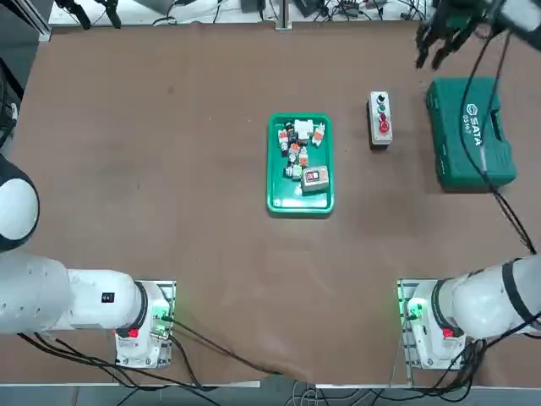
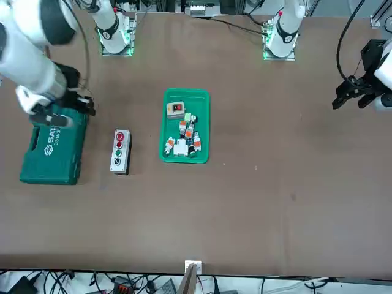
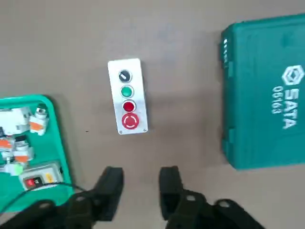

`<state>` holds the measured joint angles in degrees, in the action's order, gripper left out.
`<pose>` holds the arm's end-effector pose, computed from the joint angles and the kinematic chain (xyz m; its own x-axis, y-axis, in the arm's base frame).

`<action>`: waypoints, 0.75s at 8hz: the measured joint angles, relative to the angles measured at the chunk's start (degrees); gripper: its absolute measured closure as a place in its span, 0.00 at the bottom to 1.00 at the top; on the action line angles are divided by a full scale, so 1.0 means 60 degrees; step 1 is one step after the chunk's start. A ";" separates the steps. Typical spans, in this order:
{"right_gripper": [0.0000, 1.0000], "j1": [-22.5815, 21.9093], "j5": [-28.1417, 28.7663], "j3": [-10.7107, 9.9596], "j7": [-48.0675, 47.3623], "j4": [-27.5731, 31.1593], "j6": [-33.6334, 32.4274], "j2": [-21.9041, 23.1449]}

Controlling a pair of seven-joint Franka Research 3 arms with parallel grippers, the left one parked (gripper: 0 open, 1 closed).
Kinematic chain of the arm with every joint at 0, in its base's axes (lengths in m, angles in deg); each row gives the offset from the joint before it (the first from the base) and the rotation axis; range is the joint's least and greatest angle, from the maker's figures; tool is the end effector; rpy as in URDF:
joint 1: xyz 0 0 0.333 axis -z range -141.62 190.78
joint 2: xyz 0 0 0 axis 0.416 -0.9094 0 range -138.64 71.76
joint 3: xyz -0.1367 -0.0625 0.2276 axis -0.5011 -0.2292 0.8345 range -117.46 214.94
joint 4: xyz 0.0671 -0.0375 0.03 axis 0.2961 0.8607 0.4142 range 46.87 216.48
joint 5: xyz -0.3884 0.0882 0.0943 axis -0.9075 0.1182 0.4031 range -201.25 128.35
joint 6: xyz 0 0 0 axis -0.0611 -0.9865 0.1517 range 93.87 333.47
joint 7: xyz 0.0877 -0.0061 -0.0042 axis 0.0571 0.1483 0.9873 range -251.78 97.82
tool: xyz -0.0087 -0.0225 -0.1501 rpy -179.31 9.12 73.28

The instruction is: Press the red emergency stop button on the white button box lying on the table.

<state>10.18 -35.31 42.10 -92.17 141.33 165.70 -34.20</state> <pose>0.5646 0.0800 0.4436 0.9874 -0.1323 -0.0869 -0.1324 -0.9912 0.0050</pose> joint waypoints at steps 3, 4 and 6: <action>0.00 0.0450 -0.0183 -0.0126 0.0293 -0.1276 -0.0676 -0.0114; 0.00 0.0735 -0.0299 -0.0195 0.0873 -0.1741 -0.1148 -0.0143; 0.00 0.1023 -0.0335 -0.0236 0.2041 -0.2173 -0.2012 -0.0168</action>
<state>16.31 -37.32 40.69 -79.92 128.29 153.62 -35.20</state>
